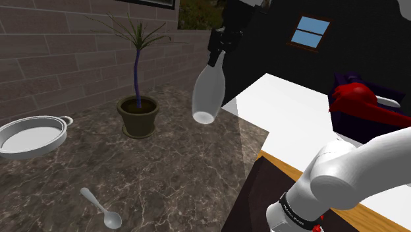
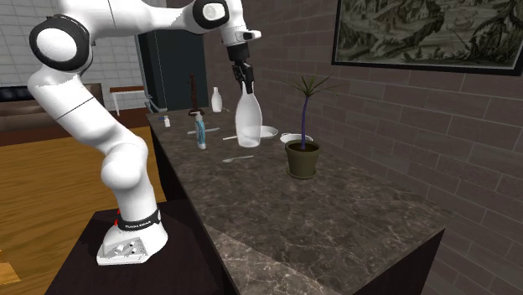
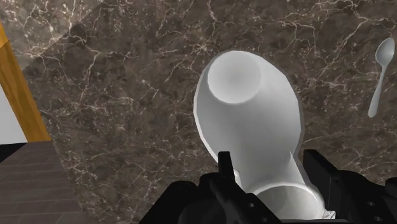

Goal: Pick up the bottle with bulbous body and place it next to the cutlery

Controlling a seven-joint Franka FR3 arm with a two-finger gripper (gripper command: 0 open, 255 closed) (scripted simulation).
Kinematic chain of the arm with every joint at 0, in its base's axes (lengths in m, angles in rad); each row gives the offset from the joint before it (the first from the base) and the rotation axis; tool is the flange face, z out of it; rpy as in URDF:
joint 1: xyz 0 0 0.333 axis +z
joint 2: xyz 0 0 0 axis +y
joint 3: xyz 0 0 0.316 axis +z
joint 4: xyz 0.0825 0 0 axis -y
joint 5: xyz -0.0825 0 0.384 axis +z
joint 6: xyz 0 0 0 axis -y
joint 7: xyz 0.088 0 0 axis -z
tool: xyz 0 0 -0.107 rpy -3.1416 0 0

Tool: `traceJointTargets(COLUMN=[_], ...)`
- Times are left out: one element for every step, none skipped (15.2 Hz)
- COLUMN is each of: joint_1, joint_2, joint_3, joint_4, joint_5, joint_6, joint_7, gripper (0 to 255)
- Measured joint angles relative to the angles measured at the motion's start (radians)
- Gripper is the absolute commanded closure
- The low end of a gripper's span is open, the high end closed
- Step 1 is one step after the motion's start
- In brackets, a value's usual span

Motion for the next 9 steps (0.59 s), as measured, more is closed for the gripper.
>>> traceJointTargets(joint_1=[0.007,0.013,0.019,0.024,0.03,0.035,0.04,0.044,0.048], joint_2=[-0.004,-0.001,0.001,0.01,0.013,0.022,0.03,0.045,0.053], joint_3=[0.019,0.041,0.059,0.081,0.101,0.121,0.142,0.164,0.182], joint_4=[-0.016,-0.019,-0.025,-0.022,-0.026,-0.027,-0.028,-0.019,-0.02], joint_5=[0.005,0.009,0.013,0.016,0.019,0.021,0.024,0.023,0.024], joint_6=[0.013,0.02,0.029,0.036,0.044,0.055,0.065,0.072,0.081], joint_7=[0.023,0.049,0.071,0.097,0.121,0.144,0.169,0.195,0.217], gripper=[255,255,255,255,255,255,255,255,255])
